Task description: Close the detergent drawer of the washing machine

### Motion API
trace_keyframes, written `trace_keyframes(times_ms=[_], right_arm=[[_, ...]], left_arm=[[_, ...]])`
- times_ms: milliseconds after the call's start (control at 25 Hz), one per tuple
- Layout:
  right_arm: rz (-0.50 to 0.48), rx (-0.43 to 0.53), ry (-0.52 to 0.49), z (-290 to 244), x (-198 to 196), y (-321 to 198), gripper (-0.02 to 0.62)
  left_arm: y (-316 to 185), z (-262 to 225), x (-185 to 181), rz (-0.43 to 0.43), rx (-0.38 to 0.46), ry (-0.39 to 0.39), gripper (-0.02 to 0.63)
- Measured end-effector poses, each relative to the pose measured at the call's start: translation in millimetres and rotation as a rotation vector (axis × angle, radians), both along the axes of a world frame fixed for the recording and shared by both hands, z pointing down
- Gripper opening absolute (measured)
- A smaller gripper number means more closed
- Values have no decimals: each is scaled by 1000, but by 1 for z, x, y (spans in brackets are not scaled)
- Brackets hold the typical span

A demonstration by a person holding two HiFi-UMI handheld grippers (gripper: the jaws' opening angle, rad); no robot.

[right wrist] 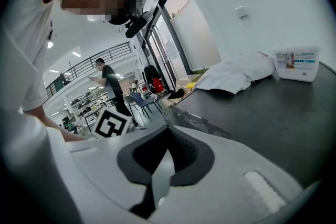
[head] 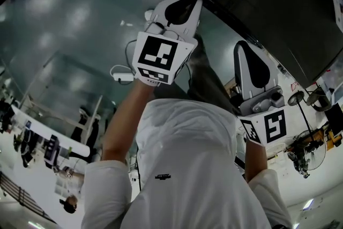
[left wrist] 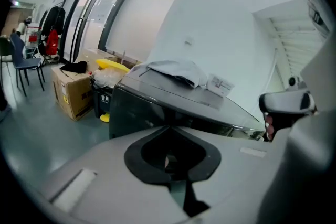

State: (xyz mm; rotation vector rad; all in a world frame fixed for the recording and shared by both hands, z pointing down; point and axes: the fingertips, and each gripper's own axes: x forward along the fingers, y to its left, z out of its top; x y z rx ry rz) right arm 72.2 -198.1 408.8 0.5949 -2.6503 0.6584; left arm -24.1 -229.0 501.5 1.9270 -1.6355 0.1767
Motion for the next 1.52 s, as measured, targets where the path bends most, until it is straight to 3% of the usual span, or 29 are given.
trace_keyframes(times_ms=[320,640,800,1160,1520], right_arm=[[9,12,-8,-6,2,-5,0],[18,32,-13,-14,6,4,1],[21,45,-18,-20,9,7,0],[22,91,-37,-44,16,7,0],[-19,177,-29,-78,19,4,0]], left_arm=[[-11,5,6,51,-15,32,21],[-11,7,7,15,-37,46,18],[-7,8,8,14,-66,101,18],[23,-21,10,2,-57,42,18],[47,-63,21,12,-31,35,18]])
